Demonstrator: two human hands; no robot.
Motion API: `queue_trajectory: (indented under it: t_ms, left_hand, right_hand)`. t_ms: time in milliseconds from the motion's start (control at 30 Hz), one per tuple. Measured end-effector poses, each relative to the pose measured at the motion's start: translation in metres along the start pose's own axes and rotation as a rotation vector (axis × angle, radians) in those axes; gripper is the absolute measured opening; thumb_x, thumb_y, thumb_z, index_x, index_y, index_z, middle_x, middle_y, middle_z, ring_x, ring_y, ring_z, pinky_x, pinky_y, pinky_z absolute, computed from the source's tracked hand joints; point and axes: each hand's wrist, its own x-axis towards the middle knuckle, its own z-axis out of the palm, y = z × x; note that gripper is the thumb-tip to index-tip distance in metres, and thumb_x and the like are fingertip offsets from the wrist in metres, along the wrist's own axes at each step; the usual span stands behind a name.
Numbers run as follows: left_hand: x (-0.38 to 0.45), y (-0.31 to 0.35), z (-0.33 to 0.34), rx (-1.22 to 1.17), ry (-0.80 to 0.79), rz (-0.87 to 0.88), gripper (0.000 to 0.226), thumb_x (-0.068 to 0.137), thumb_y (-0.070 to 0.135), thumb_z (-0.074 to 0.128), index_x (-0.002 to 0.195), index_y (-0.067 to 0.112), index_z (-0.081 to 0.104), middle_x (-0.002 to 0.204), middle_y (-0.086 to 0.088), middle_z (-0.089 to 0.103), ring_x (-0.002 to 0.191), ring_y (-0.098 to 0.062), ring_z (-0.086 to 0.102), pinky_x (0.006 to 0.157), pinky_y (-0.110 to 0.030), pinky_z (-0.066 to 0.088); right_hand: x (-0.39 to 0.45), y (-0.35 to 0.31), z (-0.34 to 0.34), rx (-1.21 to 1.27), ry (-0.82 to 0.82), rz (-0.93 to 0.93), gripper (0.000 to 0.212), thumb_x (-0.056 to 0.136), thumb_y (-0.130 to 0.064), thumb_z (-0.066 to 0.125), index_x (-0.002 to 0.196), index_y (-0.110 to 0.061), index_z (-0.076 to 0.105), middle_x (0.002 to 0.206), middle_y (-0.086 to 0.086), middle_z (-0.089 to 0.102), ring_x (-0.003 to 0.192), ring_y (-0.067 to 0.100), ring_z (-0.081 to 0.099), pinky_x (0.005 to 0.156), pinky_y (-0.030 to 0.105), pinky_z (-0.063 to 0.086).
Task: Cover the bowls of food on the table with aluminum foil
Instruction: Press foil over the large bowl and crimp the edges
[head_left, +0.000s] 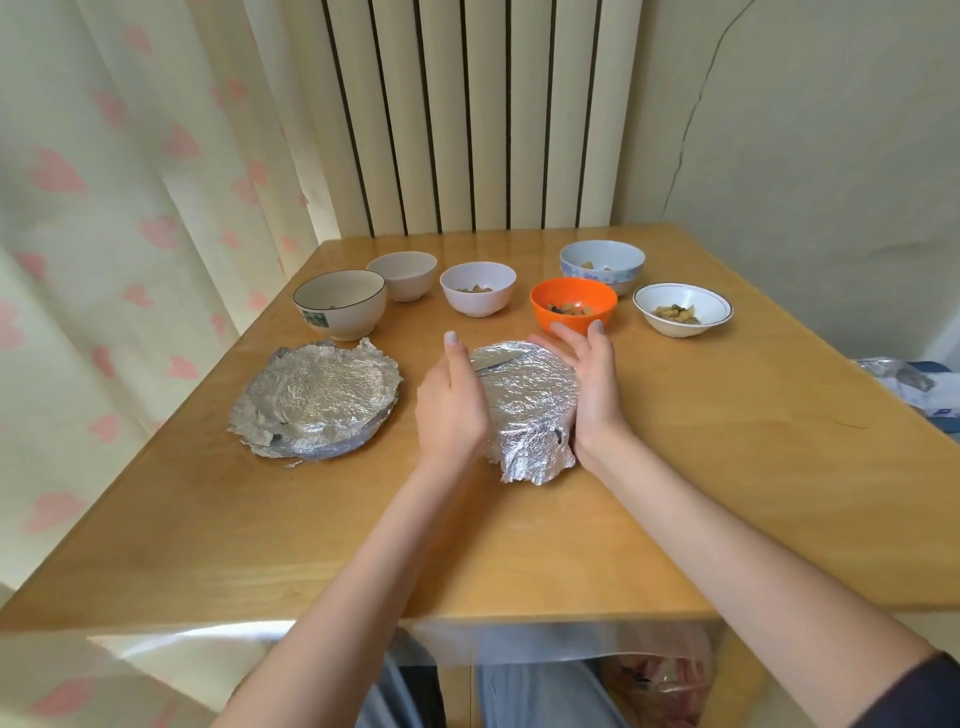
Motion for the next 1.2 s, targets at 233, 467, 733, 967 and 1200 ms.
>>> queue_trajectory:
  t_ms: [233, 467, 733, 967, 1200]
  left_hand:
    - [0.038, -0.009, -0.030, -0.071, -0.194, 0.152, 0.069, 0.092, 0.069, 0.021, 0.127, 0.024, 0.060, 0.132, 0.005, 0.060, 0.125, -0.007, 0.050, 0.108, -0.030, 0.033]
    - [0.047, -0.011, -0.011, 0.021, -0.407, 0.021, 0.057, 0.098, 0.065, 0.021, 0.096, 0.036, 0.069, 0.116, 0.002, 0.069, 0.110, -0.013, 0.062, 0.108, -0.039, 0.040]
    - [0.025, -0.007, 0.001, 0.046, -0.112, -0.017, 0.071, 0.100, 0.059, 0.014, 0.099, 0.015, 0.068, 0.116, -0.013, 0.066, 0.110, -0.029, 0.057, 0.102, -0.042, 0.041]
    - [0.033, -0.010, -0.008, -0.028, -0.179, -0.056, 0.074, 0.099, 0.061, 0.013, 0.131, 0.012, 0.059, 0.136, -0.007, 0.057, 0.128, -0.023, 0.050, 0.112, -0.039, 0.033]
    - [0.052, -0.006, -0.012, -0.041, -0.459, 0.090, 0.080, 0.079, 0.076, 0.020, 0.124, 0.025, 0.062, 0.133, 0.005, 0.060, 0.127, -0.010, 0.051, 0.115, -0.039, 0.031]
  right_hand:
    - [-0.024, 0.014, 0.002, -0.074, 0.370, -0.053, 0.044, 0.100, -0.039, 0.032, 0.134, -0.018, 0.049, 0.141, -0.002, 0.048, 0.117, 0.007, 0.045, 0.105, 0.028, 0.032]
    - [-0.017, 0.025, 0.022, -0.184, 0.362, -0.131, 0.038, 0.100, -0.036, 0.029, 0.121, -0.025, 0.058, 0.131, -0.003, 0.057, 0.116, 0.013, 0.051, 0.106, 0.037, 0.035]
    - [0.005, 0.015, 0.007, -0.082, 0.167, -0.070, 0.044, 0.102, -0.041, 0.028, 0.111, -0.017, 0.063, 0.127, 0.011, 0.060, 0.113, 0.023, 0.059, 0.100, 0.039, 0.046]
    - [0.005, 0.008, -0.003, -0.035, 0.078, -0.031, 0.055, 0.102, -0.045, 0.023, 0.131, -0.009, 0.052, 0.131, 0.007, 0.056, 0.113, 0.016, 0.055, 0.088, 0.023, 0.045]
    - [0.003, 0.016, 0.007, -0.217, 0.176, -0.162, 0.049, 0.092, -0.056, 0.030, 0.110, -0.027, 0.064, 0.127, -0.001, 0.061, 0.116, 0.013, 0.054, 0.099, 0.030, 0.042]
